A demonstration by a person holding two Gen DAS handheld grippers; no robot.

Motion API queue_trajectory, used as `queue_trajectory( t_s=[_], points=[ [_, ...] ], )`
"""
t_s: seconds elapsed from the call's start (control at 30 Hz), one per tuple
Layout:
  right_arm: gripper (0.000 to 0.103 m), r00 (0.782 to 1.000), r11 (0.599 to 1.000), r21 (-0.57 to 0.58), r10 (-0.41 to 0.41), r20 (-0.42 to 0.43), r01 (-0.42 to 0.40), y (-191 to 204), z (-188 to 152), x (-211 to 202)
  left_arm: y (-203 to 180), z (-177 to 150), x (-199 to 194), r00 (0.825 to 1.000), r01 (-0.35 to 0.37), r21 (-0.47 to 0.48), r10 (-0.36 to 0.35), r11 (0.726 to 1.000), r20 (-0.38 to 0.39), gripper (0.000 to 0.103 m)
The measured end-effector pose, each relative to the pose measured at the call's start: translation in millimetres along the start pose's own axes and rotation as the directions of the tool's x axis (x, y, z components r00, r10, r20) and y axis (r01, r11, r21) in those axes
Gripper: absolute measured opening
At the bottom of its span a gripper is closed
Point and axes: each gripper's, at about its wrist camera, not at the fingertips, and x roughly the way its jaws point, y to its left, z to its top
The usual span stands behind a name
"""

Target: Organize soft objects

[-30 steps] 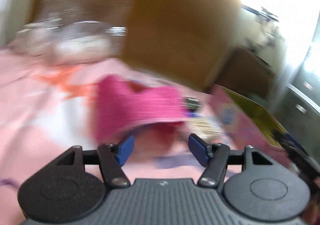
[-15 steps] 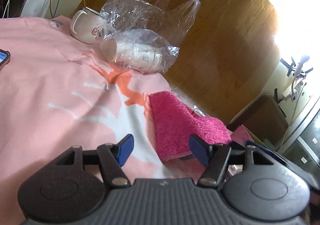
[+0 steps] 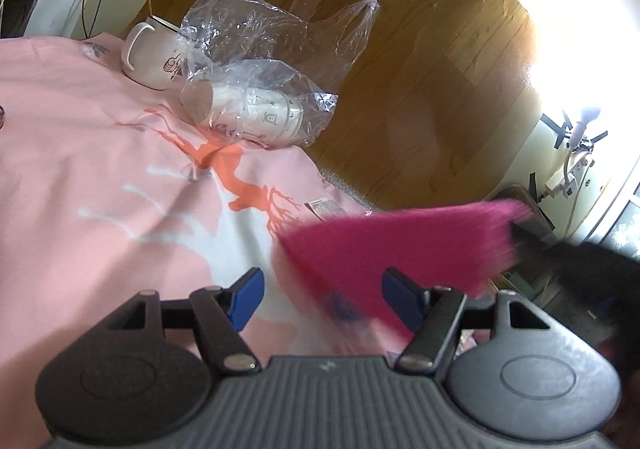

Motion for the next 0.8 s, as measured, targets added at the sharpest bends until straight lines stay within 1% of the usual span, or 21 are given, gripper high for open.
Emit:
queue_trajectory(
  t_s=[0.1,0.13,0.2,0.3,0.37,0.43,0.53,0.6,0.67,0.8],
  points=[
    [0.007,0.992,1.0,0.004,0.018,0.128,-0.019,7.1,19.0,-38.6,-1.7,-0.9,-1.6,1.0,-0.003,0.009,0.003,1.0,0.002,0.068],
    [0.007,0.985,1.0,0.001,0.027,0.173,-0.027,9.1,23.8,-51.9,-2.2,-1.2,-2.0,1.0,-0.004,0.014,0.004,1.0,0.002,0.069],
    [0.007,0.967,0.999,-0.013,0.048,0.25,-0.047,11.2,31.0,-78.9,-3.6,-1.6,-1.9,1.0,-0.006,0.023,0.006,1.0,-0.003,0.07],
    [0.008,0.947,0.998,-0.049,0.064,0.315,-0.051,11.7,31.1,-113.4,-5.1,-2.2,-2.1,1.0,0.0,0.033,0.001,0.999,-0.015,0.07],
    [0.008,0.943,0.996,-0.071,0.068,0.325,-0.048,9.2,28.0,-130.4,-4.8,-2.4,-4.4,1.0,0.003,0.029,-0.003,1.0,-0.018,0.07],
    [0.008,0.946,0.996,-0.07,0.075,0.316,-0.055,3.9,21.9,-143.6,-3.6,-2.4,-7.1,1.0,-0.001,0.022,0.001,1.0,-0.026,0.07],
    [0.008,0.96,0.995,-0.083,0.074,0.27,-0.053,0.9,11.6,-149.2,-4.7,-0.6,-15.8,1.0,-0.012,0.031,0.013,0.999,-0.02,0.07],
    [0.008,0.971,0.994,-0.101,0.074,0.227,-0.052,5.2,8.8,-141.9,-8.3,2.3,-23.3,0.999,-0.033,0.058,0.034,0.998,-0.013,0.07],
    [0.008,0.979,0.992,-0.105,0.091,0.185,-0.073,9.3,3.6,-133.5,-11.8,5.0,-28.9,0.999,-0.051,0.085,0.052,0.995,-0.013,0.07],
    [0.008,0.989,0.988,-0.089,0.134,0.065,-0.128,18.7,-13.0,-101.4,-13.3,5.1,-36.0,0.999,-0.026,0.084,0.03,0.996,-0.042,0.07]
  ],
)
